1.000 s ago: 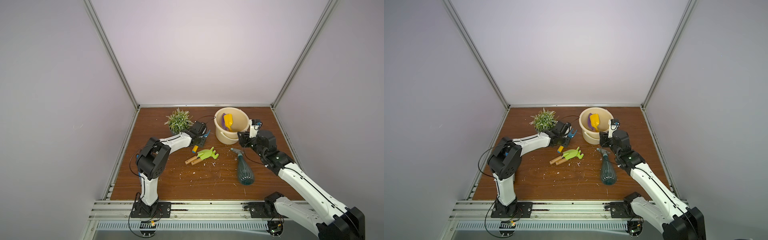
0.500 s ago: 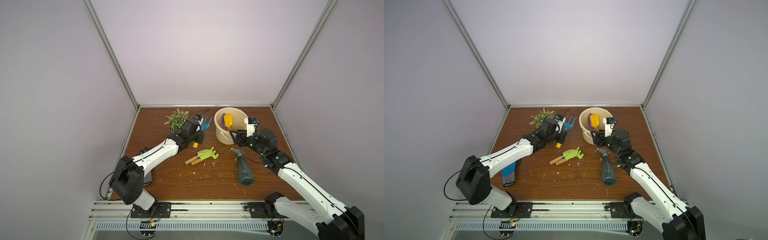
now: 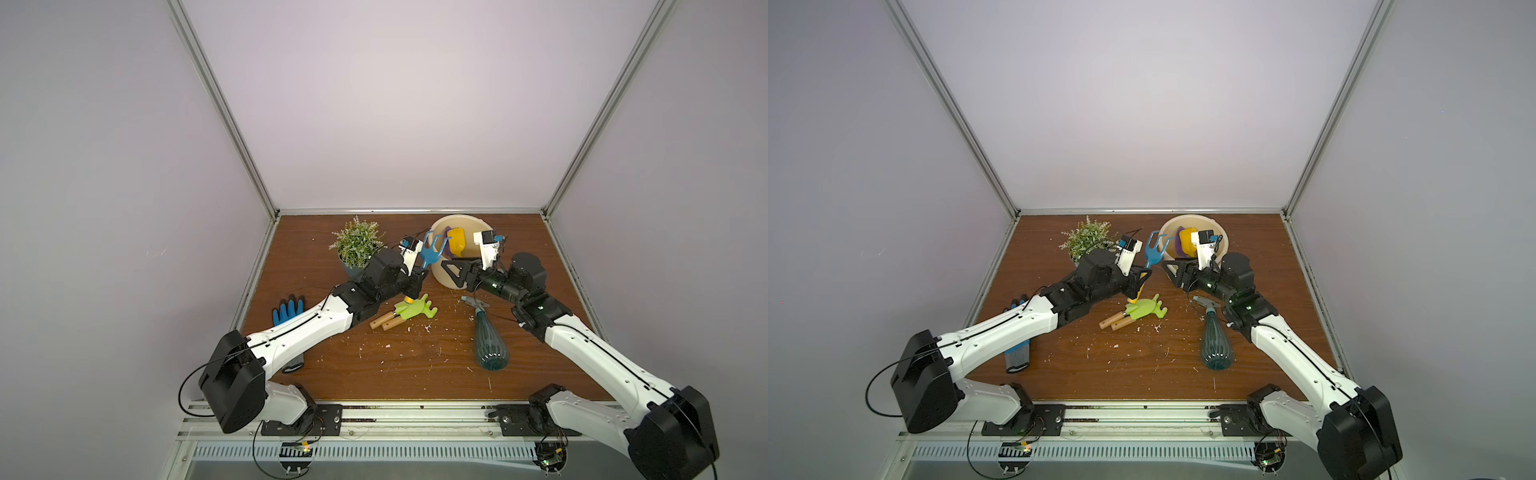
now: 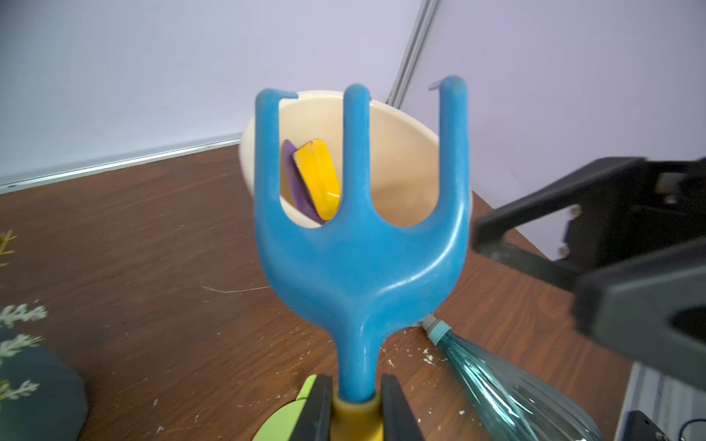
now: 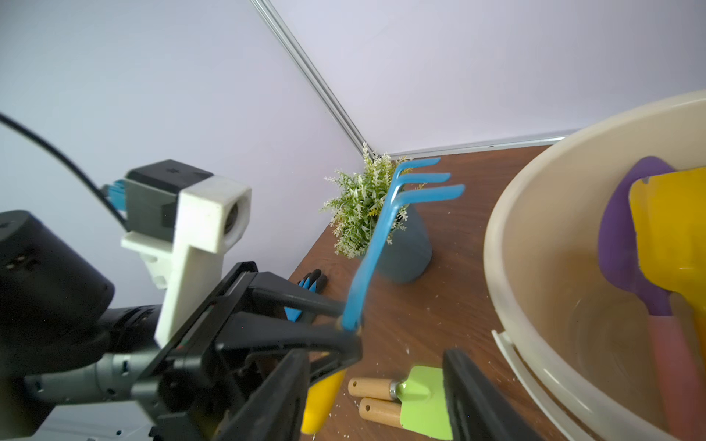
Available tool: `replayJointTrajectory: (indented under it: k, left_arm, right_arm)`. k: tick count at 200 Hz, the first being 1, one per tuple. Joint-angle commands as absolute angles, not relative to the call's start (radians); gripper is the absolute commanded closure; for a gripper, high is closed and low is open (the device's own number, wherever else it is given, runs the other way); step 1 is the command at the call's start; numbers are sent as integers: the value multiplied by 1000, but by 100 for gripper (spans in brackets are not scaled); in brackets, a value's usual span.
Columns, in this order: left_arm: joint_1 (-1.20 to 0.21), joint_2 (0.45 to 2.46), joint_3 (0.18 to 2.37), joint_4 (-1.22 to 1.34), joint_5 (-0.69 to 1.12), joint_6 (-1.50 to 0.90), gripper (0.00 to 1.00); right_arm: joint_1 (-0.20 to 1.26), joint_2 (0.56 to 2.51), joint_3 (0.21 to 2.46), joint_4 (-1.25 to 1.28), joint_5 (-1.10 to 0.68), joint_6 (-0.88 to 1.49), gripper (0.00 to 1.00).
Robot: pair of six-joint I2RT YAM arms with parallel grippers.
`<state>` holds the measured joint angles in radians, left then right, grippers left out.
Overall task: Organize the gardening tools
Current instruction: Pick up the gardening tool from the center of the board.
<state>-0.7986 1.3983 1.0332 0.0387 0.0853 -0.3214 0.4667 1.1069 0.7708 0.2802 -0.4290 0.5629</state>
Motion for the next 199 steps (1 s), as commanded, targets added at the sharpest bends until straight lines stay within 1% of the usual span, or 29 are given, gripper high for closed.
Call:
replayJointTrajectory:
  k: [1,26,39,62,77,88,99,126,139,149,159,164,168,189,199]
  left_arm:
    - [-836,1417,1079,81,91,-324,97]
    - [-851,1428,1085,110,100,-332,97]
    - [-863,1429,1093,111,95,-318,97]
    - [-885,1439,1116,84,72,-282,97]
    - [-887,1440,1114,83,73,-278,96]
    - [-887,1438,1112,84,71,-275,96]
    - [-888,1435,1111,87,72,-272,96]
    - [-888,1434,1113,86,68,-263,94]
    - [-888,1435,1112,84,63,-261,93]
    - [-888,1434,1112,82,59,-258,88]
    - [-889,1432,1111,80,49,-258,77]
    - [-889,1430,1109,79,44,-257,73]
    - [-888,1430,1108,80,39,-258,71]
    - [-888,1422,1095,83,9,-258,56]
    - [-889,1414,1088,81,-13,-265,51]
  right_arm:
    - [487,1104,803,344,-457,580,38]
    - [492,1120,821,314,-441,569,41]
    - [492,1124,821,316,-433,571,46]
    - [492,1126,829,338,-427,578,58]
    - [492,1131,839,338,-420,573,71]
    - [492,1137,851,327,-411,567,76]
    - [492,1145,860,317,-406,562,84]
    - [493,1153,871,309,-369,553,96]
    - [492,1154,880,303,-338,544,100]
    - [492,1155,889,298,-324,531,100]
    - [492,1160,902,294,-324,520,100]
    - [492,1163,909,290,-298,512,100]
    - [492,1165,915,285,-286,506,100]
    - [493,1175,957,258,-220,468,100]
    - [489,1182,986,240,-186,443,100]
